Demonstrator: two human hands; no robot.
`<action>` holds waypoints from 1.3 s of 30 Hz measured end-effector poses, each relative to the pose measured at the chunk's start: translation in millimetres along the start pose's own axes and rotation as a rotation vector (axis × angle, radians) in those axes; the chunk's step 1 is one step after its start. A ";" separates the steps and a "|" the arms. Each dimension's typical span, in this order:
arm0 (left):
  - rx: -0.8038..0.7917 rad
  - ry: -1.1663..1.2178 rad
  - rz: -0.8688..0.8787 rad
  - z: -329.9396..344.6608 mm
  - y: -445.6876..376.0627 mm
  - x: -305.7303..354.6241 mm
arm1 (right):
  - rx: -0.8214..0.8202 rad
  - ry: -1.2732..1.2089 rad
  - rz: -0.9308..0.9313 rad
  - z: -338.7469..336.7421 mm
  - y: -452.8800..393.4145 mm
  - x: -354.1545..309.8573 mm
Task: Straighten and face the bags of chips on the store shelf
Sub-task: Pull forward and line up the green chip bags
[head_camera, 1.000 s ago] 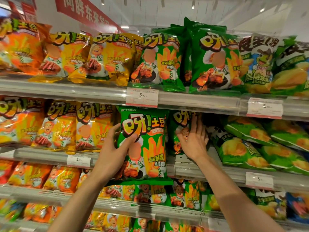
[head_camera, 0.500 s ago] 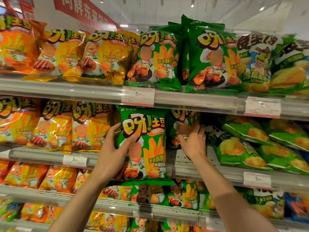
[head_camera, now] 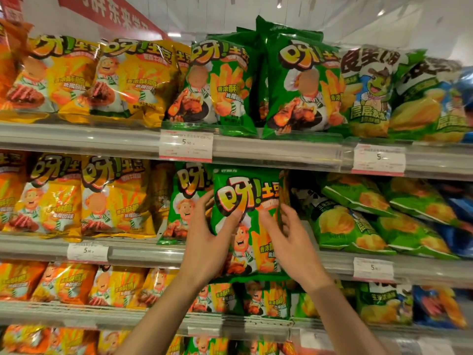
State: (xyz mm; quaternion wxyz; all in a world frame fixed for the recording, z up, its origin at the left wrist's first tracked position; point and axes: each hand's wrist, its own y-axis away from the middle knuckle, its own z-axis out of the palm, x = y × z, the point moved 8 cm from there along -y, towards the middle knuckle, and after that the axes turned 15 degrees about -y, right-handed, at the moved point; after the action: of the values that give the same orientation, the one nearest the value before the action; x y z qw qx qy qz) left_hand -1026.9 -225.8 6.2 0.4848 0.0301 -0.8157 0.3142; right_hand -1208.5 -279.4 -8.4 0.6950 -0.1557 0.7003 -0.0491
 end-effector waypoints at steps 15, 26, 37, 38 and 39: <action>0.199 -0.546 0.122 -21.8 -26.6 -50.8 | 0.306 0.247 -0.244 -13.3 -34.6 5.3; 0.128 -0.540 0.147 -19.4 -33.5 -61.7 | 0.148 0.579 -0.342 2.1 -35.1 4.0; 0.087 -0.578 0.204 -17.6 -33.1 -64.7 | 0.002 0.648 -0.346 -5.7 -34.3 10.8; 0.091 -0.595 0.207 -16.4 -32.5 -64.7 | -0.014 0.654 -0.339 0.7 -31.4 10.8; 0.096 -0.611 0.211 -14.9 -31.7 -64.6 | -0.027 0.653 -0.321 6.6 -27.7 11.9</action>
State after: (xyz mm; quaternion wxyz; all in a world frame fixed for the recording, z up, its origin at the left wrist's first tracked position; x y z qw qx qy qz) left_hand -970.1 -259.6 -25.9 0.1802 0.0612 -0.9064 0.3771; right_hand -1197.7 -308.0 -12.1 0.4160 -0.2489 0.8525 -0.1954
